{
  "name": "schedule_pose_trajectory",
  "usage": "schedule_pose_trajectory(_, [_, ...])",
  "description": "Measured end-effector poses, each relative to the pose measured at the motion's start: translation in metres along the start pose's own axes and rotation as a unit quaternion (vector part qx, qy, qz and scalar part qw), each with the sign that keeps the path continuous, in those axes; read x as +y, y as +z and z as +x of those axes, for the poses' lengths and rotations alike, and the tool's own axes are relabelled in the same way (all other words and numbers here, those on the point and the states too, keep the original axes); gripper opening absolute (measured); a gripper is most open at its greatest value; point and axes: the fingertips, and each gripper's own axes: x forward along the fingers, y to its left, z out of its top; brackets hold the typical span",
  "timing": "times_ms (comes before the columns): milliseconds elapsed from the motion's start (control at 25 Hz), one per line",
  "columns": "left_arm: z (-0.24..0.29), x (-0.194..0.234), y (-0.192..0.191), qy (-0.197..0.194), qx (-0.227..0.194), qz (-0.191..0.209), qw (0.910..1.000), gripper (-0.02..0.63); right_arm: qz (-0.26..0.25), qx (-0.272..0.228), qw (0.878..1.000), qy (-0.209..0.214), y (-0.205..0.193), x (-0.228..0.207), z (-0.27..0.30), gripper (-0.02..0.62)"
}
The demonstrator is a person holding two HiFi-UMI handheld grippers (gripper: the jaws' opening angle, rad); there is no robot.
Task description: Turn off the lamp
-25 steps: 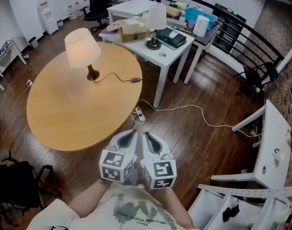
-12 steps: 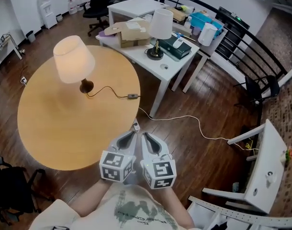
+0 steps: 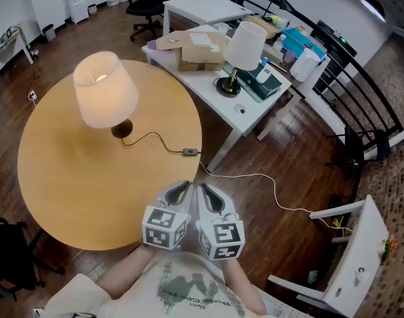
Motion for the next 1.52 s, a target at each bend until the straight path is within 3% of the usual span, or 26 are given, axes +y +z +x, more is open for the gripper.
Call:
schedule_pose_trajectory(320, [0.043, 0.035, 0.005, 0.034, 0.005, -0.026, 0.9991, 0.006, -0.001, 0.013, 1.0, 0.028, 0.001, -0.025, 0.048, 0.018])
schedule_pose_trajectory(600, [0.092, 0.057, 0.008, 0.088, 0.008, -0.049, 0.9949, 0.014, -0.012, 0.031, 0.996, 0.079, 0.002, -0.06, 0.094, 0.018])
schedule_pose_trajectory(1120, [0.139, 0.111, -0.012, 0.193, 0.028, -0.088, 0.9768, 0.029, -0.024, 0.06, 0.985, 0.157, -0.002, -0.095, 0.142, 0.018])
schedule_pose_trajectory(1520, [0.165, 0.133, -0.053, 0.222, 0.084, -0.1, 0.9662, 0.066, -0.034, 0.077, 0.978, 0.191, -0.012, -0.106, 0.162, 0.018])
